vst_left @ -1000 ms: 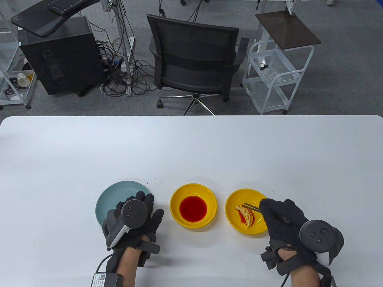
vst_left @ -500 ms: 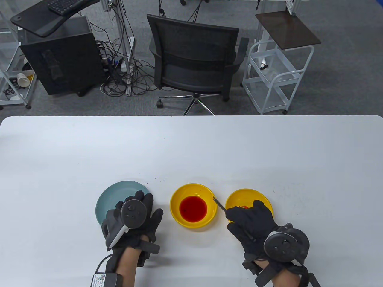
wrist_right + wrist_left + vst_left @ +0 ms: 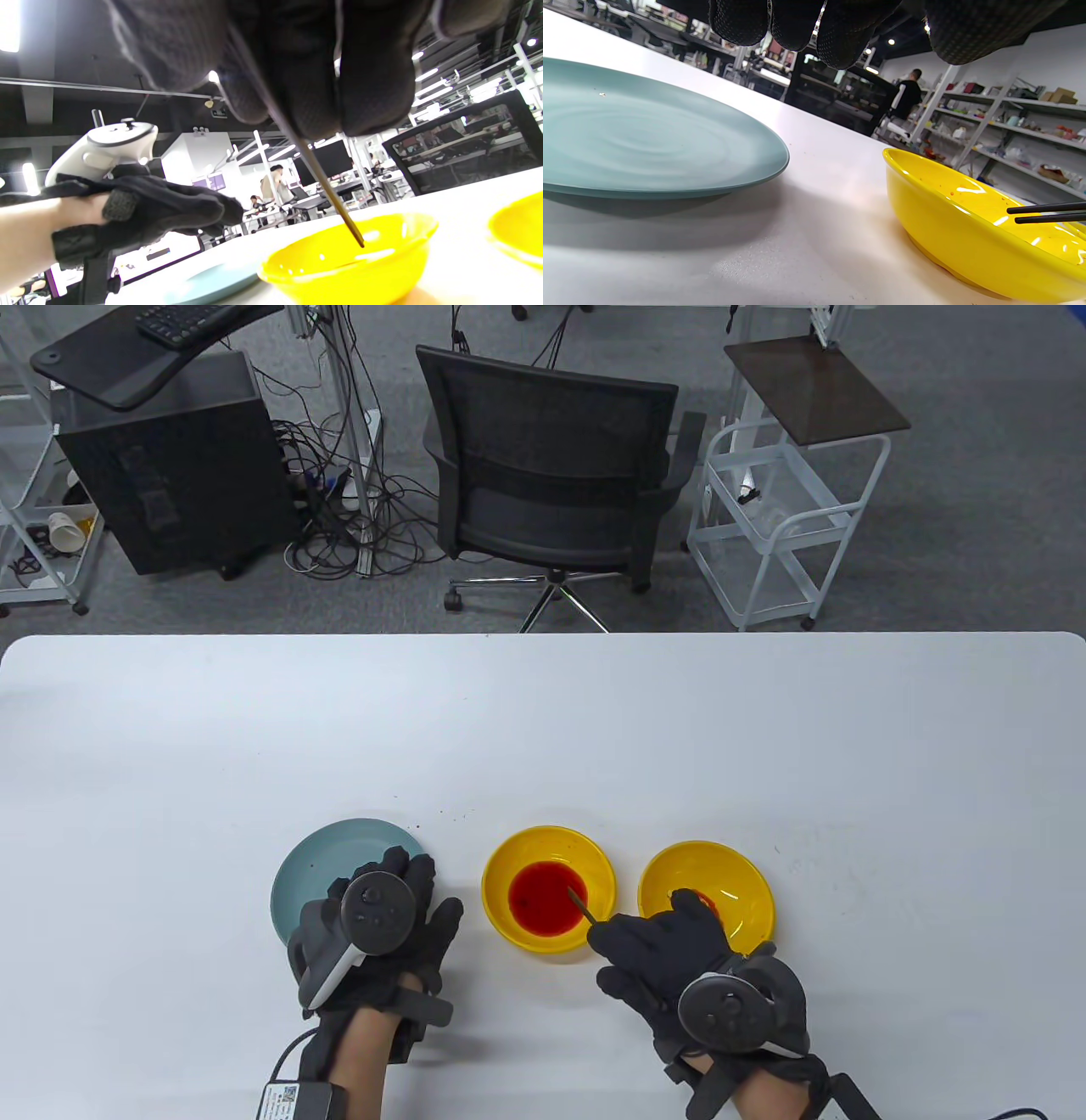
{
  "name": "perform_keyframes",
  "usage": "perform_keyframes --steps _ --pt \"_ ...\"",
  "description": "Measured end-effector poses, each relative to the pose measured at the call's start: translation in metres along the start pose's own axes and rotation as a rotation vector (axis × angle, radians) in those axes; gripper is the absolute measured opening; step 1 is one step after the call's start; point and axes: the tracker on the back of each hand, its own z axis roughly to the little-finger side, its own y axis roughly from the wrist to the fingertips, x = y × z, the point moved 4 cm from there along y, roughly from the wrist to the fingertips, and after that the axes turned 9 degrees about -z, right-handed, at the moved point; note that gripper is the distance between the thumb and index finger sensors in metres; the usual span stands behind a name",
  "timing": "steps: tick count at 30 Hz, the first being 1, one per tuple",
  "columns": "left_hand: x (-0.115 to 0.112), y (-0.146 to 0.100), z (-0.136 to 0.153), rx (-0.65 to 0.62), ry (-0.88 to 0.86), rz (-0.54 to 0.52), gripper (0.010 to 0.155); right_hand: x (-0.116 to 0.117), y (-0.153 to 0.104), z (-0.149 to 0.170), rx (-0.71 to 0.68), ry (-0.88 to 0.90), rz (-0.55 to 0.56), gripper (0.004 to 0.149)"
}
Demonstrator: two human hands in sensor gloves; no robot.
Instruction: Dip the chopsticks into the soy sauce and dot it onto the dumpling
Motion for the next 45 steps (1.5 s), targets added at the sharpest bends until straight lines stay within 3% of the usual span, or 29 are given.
perform_keyframes --steps 7,20,45 --pt "0.0 0.0 0.0 0.001 -0.004 -0.001 0.074 0.004 0.001 -0.001 0.0 -0.007 -0.018 0.052" --pt "0.0 0.0 0.001 0.004 -0.001 0.003 0.074 0.022 0.005 0.013 0.078 0.088 -0.159 0.051" --pt "-0.002 0.0 0.002 0.007 0.003 0.009 0.074 0.023 0.005 0.016 0.094 0.103 -0.179 0.052"
